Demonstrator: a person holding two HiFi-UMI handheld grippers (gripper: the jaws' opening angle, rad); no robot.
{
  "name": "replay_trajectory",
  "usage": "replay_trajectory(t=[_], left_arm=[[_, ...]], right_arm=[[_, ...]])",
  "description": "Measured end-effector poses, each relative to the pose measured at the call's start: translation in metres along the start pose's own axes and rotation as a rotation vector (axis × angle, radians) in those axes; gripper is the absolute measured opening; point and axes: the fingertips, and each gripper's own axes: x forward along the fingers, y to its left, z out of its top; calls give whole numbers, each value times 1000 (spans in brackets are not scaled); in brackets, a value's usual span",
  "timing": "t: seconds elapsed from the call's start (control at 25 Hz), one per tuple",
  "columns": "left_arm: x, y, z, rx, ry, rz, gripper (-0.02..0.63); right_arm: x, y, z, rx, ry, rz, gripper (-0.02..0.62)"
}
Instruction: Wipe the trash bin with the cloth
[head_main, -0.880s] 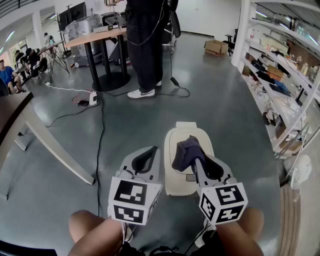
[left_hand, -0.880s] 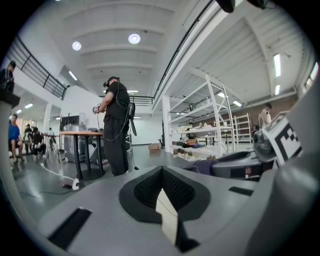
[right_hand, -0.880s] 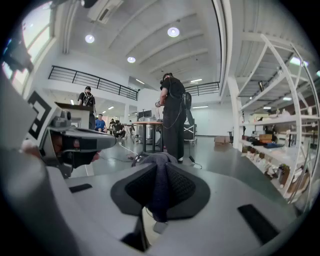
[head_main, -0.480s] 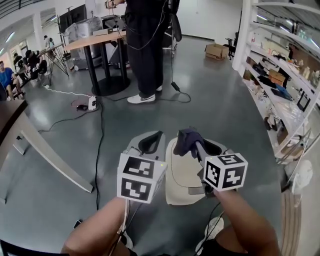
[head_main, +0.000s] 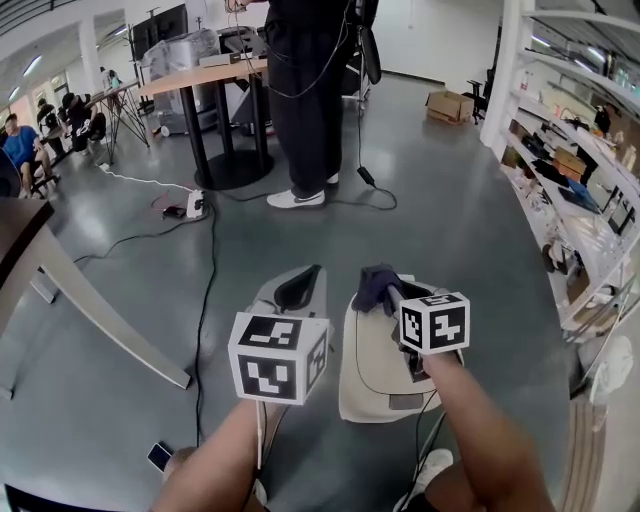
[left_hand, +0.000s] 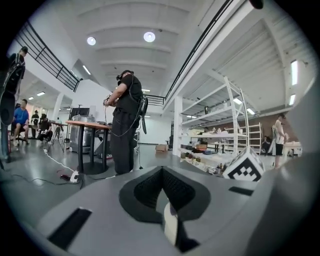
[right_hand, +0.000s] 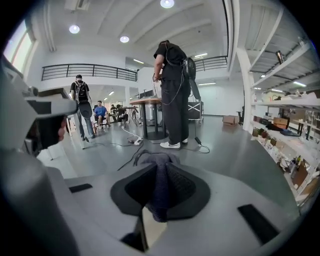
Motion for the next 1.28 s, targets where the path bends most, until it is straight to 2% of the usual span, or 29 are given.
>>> replay_trajectory(t=[0.08,0.2,0.44,0.6,1.0,1.28], left_arm=[[1,-12,7,8,-9,-21,0],[1,-22,13,62,-23,-47,0],[0,-4,4,76,4,-17,0],[-2,-1,10,52,-14,-16,0],[-3,-16,4,63,1,-50,0],[-1,-30,-10,102,35,-84,0]], right_arm=[[8,-1,-5,-27,30,-11,52],[18,-3,-13,-60,74,-25,52],[32,-7,-25,-113,137,-43,51],[34,-16,-31,-109,149,-56,52],[24,-43,-47,-108,181,-100,52],[15,-60,-50,-119,177,-133,52]])
